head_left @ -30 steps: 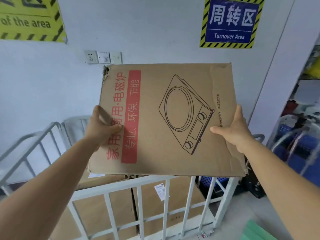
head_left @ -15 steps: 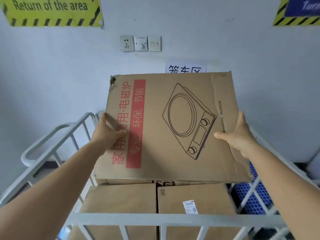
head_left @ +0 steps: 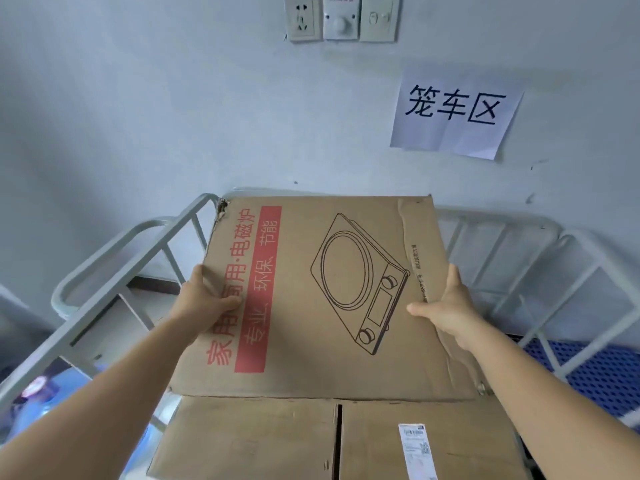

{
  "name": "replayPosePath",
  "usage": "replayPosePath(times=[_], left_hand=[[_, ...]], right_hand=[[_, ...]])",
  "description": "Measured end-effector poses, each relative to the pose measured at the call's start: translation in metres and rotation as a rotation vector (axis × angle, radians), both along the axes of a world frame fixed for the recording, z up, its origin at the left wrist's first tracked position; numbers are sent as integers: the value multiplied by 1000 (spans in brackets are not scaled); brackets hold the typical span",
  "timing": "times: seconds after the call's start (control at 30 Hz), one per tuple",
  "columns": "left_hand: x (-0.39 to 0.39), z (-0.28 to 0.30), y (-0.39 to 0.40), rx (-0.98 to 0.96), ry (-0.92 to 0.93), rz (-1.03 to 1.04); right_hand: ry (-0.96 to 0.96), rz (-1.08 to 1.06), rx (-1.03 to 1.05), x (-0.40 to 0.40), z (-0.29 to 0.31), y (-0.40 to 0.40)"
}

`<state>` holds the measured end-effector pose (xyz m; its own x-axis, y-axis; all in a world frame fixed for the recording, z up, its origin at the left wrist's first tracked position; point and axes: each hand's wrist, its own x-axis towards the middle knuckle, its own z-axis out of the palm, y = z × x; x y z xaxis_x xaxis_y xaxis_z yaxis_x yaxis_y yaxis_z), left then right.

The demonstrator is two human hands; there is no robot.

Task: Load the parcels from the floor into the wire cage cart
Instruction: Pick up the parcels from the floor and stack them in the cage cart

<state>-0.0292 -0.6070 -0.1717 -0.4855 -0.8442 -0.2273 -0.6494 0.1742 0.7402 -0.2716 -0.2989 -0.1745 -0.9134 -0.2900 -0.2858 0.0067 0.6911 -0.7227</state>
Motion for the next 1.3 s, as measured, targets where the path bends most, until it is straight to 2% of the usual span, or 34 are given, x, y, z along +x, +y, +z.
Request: replayPosePath(times=[0.13,0.3,0.57,0.7,0.83,1.3], left_hand=[[-8,-28,-51,20,-71,-13],[-19,-63,-126,65,-133,-68],[-42,-115,-217,131,-255,-151],[-57,-150,-247,170,-281,-162],[-71,-187,-272,128,-329,-186],[-124,-323,-332,228,-322,-169]], right_hand=[[-50,33,44,-5,-23,-46],[-156,-34,5,-6,-66,-108],[-303,-103,70,-5,-124,-185],[-342,-110,89,-19,-156,-215],[-363,-97,111,-39,-195,-244],[-393,-53,221,-97,-325,-304]])
